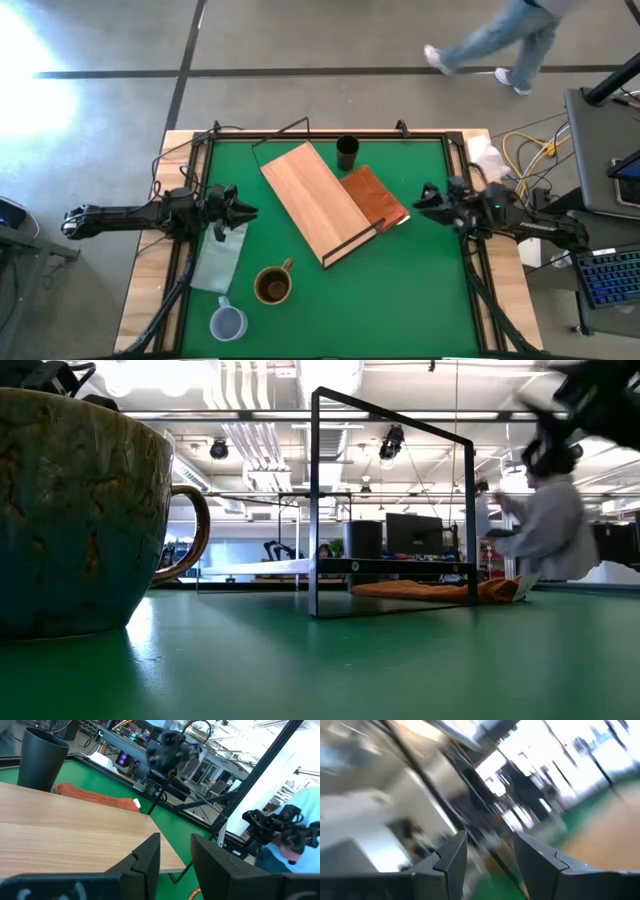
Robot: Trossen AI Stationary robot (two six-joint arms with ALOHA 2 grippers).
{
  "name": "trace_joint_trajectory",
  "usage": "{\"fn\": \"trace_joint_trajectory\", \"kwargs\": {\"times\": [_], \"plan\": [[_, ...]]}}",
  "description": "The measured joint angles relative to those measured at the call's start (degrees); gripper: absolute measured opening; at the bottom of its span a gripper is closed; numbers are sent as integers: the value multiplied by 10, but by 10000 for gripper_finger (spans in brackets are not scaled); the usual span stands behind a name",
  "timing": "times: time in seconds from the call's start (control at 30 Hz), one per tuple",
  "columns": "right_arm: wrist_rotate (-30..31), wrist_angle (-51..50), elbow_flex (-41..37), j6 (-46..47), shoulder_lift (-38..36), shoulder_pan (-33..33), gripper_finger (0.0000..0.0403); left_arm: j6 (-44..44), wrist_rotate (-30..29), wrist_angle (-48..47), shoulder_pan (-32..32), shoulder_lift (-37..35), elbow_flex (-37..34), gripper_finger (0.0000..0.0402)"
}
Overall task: Stack small to large cups/mugs on shelf
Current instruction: Put the black cup on the shelf
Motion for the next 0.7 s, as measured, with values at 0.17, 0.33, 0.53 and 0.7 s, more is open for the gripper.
{"fn": "trace_joint_trajectory", "kwargs": {"times": [0.17, 0.33, 0.53, 0.7], "plan": [[40, -21, 91, 52, 114, -6, 155, 0, 0, 0, 0, 0, 0, 94], [-69, -213, 269, -19, 313, -4, 155, 0, 0, 0, 0, 0, 0, 94], [11, -249, 502, -166, 515, -9, 155, 0, 0, 0, 0, 1, 0, 94], [56, -266, 680, -162, 654, -28, 155, 0, 0, 0, 0, 0, 0, 94]]}}
